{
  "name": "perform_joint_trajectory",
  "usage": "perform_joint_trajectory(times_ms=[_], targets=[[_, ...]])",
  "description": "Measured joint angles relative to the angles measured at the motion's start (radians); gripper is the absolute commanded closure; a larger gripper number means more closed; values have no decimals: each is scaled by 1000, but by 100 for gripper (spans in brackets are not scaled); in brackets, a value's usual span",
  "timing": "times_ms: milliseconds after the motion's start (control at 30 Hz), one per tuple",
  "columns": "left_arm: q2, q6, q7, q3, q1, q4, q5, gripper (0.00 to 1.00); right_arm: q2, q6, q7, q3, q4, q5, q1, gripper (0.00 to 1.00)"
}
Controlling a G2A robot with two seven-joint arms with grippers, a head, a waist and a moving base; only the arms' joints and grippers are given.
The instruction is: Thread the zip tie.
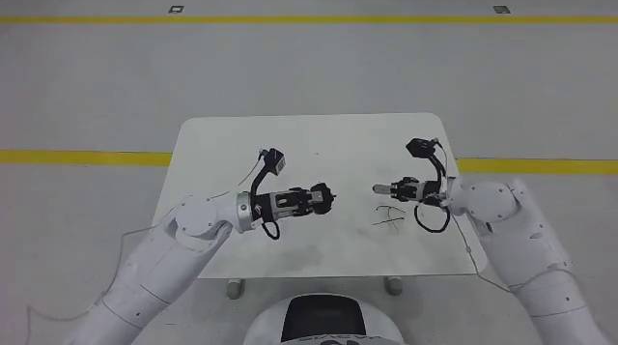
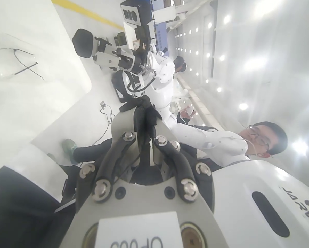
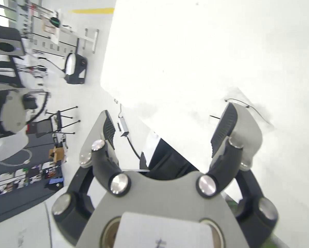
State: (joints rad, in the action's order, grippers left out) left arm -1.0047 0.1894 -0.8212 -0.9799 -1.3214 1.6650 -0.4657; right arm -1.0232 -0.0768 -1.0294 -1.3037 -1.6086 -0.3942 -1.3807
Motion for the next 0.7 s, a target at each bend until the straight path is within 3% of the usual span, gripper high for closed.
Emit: perform_joint_trajectory(times_ms=[333, 700], targets=[[1, 4, -6, -2, -2, 4, 7, 100, 0, 21, 4, 19, -10, -45, 1, 0], [1, 4, -6, -2, -2, 4, 7, 100, -19, 238, -87, 212, -38, -322, 79, 0]])
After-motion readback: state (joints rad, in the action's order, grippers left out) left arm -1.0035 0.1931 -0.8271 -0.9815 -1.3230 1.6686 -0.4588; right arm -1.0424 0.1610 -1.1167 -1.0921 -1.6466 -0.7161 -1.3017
